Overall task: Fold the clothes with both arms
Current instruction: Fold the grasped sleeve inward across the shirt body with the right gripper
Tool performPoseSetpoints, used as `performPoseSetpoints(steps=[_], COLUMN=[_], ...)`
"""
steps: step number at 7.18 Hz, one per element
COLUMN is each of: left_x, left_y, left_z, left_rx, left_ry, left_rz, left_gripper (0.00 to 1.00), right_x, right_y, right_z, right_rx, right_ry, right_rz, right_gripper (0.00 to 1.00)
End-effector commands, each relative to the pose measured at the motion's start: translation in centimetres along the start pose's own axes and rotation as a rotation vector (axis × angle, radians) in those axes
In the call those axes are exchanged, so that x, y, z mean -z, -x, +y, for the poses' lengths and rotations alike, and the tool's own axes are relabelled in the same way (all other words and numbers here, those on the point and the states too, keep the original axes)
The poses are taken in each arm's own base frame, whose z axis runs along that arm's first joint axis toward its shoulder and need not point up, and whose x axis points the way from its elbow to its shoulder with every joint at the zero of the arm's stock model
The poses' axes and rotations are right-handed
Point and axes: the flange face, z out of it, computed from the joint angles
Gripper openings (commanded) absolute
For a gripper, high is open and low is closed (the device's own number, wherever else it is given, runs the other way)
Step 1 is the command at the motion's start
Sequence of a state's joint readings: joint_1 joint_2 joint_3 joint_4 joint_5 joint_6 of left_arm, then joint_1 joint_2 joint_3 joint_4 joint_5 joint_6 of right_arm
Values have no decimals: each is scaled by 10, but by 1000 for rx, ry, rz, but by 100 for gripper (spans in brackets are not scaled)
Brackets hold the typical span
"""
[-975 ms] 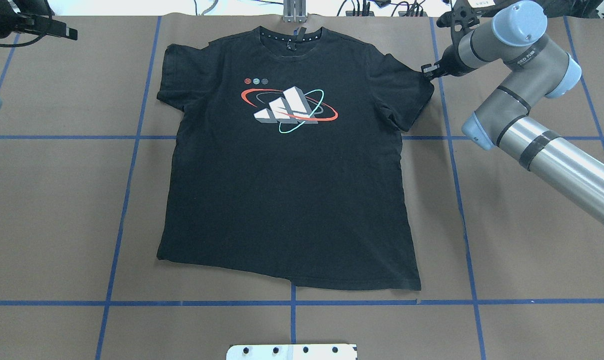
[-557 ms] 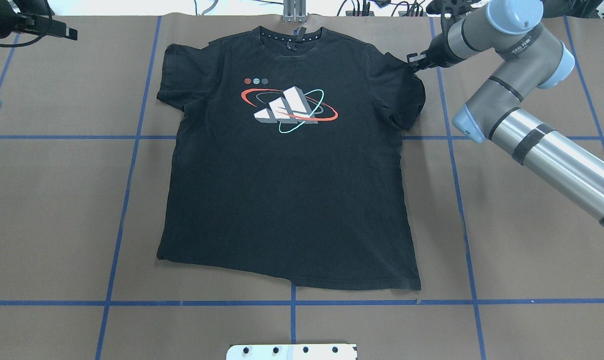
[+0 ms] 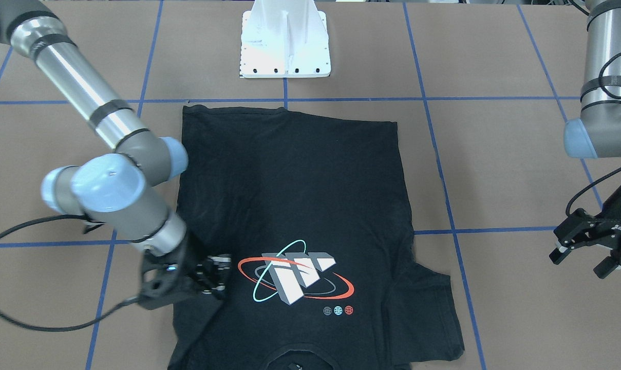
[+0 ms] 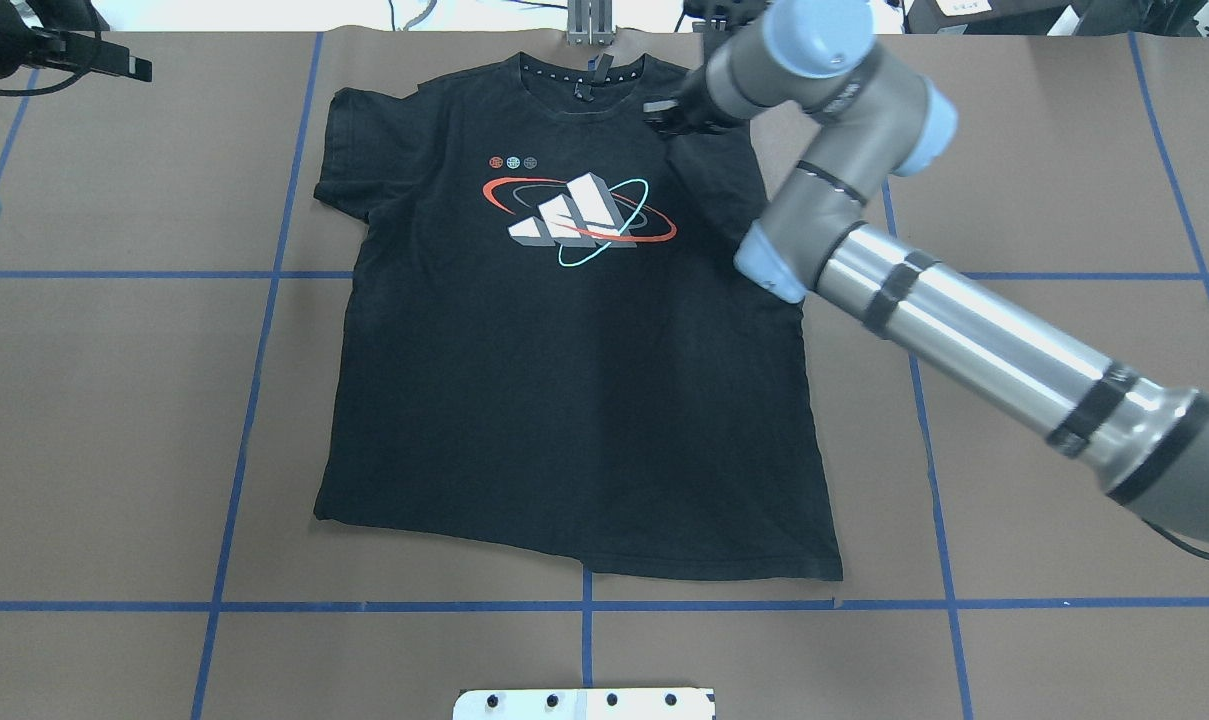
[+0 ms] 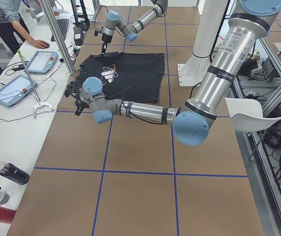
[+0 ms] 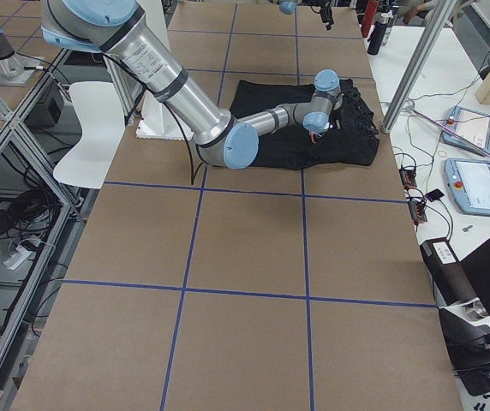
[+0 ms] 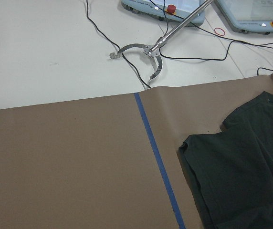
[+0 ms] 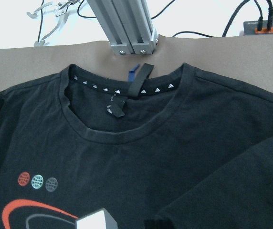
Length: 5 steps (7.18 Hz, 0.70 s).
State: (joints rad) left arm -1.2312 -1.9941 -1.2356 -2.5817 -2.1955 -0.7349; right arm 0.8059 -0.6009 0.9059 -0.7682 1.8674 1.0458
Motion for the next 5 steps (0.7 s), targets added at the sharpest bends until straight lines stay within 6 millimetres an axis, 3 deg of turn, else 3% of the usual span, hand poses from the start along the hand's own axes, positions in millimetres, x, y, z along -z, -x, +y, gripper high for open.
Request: performPoseSetpoints(steps=[1,3,4,5], left_x=[0,0,0,0], left_y=[4,4,4,3], left_z=[3,4,4,2], left_rx=[4,5,5,3], left_ry=[4,5,5,3], left_rz=[-3,-4,-4,-2], left_gripper=[100,100,100,100], right_x=[-30,-35,-36,-34], right_y=[45,41,37,35], right_z=[-4,1,1,3], right_rx=[-5,-3,-4,-6], right_ry=[-50,-67,-64,-66], right_rz=[87,106,110,104], right_gripper=[0,0,69,100])
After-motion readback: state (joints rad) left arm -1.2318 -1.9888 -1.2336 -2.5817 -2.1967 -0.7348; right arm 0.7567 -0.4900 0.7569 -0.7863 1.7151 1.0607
